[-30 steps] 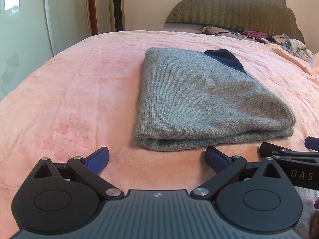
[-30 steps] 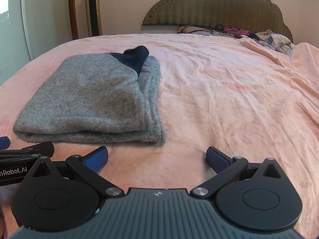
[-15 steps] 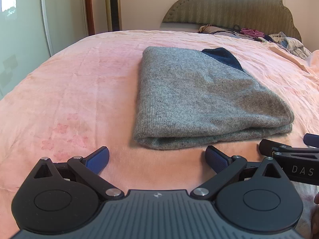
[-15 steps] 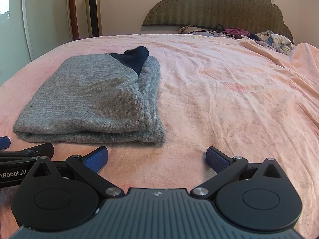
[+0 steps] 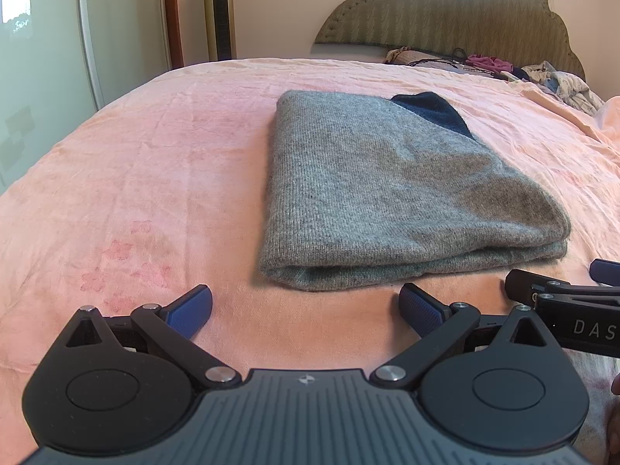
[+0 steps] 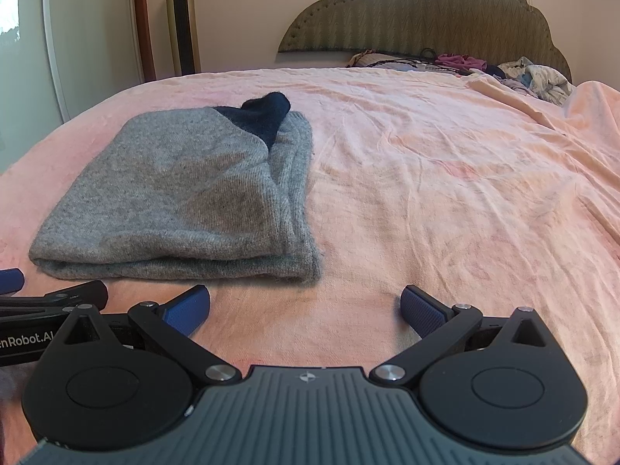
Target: Fold small clothes
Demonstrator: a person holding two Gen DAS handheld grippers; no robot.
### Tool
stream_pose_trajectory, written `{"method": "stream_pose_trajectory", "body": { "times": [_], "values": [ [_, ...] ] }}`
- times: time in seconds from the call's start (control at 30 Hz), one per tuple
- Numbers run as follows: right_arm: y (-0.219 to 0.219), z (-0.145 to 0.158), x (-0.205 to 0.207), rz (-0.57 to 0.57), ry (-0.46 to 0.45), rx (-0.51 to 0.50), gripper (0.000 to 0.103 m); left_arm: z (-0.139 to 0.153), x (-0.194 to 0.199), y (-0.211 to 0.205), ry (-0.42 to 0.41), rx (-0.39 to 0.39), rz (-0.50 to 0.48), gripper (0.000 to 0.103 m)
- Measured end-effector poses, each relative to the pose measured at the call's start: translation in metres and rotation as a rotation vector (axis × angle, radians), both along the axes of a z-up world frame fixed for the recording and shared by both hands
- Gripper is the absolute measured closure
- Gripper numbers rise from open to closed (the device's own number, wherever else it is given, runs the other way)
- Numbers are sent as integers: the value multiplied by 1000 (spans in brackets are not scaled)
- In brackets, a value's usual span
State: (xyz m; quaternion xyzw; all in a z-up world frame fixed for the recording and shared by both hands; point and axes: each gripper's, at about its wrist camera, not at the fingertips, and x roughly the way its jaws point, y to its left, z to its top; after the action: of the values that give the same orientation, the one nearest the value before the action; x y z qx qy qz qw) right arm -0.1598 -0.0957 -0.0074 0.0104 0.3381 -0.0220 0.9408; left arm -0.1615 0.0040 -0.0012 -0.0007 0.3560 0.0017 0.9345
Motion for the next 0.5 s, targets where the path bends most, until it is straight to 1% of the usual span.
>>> {"method": "stream_pose_trajectory", "body": {
  "times": [0.13, 0.33, 0.5],
  "values": [
    [2, -1, 2, 1, 3, -10, 0, 1, 2, -1, 10, 3, 0, 0],
    [4, -1, 1, 2, 13, -20, 0, 5, 10, 0, 62, 4, -15, 0],
    [4, 2, 5, 4, 47, -23, 0, 6, 14, -2, 92, 3, -7, 0]
  ]
}}
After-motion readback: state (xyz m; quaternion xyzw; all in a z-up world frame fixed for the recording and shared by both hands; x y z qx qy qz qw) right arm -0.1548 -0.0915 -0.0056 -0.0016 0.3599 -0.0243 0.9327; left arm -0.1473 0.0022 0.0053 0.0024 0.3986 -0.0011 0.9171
